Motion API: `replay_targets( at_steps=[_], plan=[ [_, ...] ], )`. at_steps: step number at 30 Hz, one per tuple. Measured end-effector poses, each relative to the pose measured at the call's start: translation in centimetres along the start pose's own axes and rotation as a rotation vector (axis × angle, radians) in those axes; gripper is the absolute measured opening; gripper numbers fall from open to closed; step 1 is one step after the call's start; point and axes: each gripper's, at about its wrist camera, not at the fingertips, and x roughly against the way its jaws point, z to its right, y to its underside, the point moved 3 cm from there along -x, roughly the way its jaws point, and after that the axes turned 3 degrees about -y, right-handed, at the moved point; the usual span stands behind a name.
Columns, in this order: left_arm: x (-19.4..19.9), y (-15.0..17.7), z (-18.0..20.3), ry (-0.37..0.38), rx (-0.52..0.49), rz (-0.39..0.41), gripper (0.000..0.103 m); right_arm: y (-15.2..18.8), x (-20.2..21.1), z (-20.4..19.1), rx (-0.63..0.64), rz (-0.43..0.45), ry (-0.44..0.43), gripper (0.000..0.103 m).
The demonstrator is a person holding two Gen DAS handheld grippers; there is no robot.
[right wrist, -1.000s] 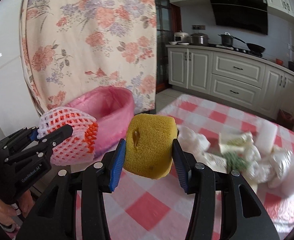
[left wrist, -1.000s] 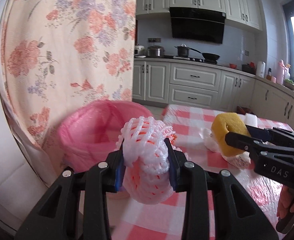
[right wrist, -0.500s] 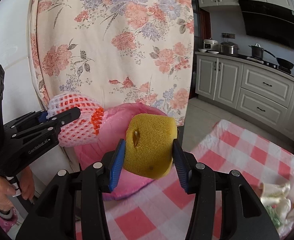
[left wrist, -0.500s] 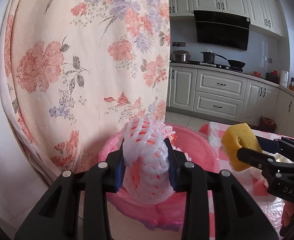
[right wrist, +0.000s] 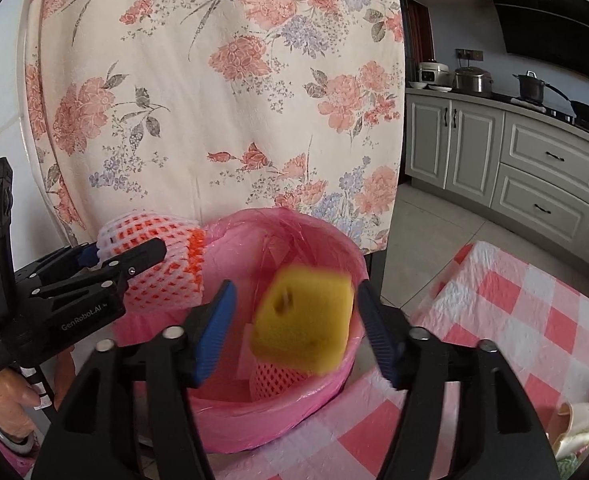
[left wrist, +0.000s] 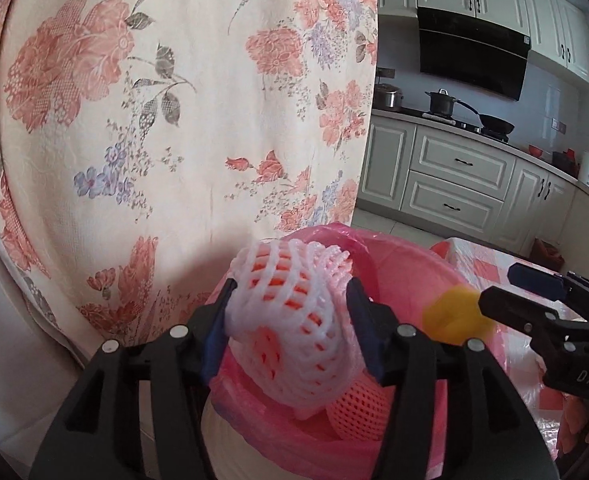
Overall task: Collect trash
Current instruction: 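Open both grippers to drop the sponge and net into the bin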
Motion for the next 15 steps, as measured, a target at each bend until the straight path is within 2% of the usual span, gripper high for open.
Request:
replay_targets(
  at_steps=[3,8,15],
  plan=[
    [0.2,0.3,-0.2,-0.012,-0.006,0.006,0.061,0.3,-0.1,0.3,-0.006,-0.001,-0.001,0.066],
    [1.2,0.1,0.0,0.0,-0.001,0.04,0.08,0.9,1.6,0.9,-0.019,0.015,0.01,0.066],
    [2.8,-0.4,1.6,0.019,0.016,0.062,0.081,2.5,5.6,1.9,-0.027,0.041,0.058,0.066]
  ],
)
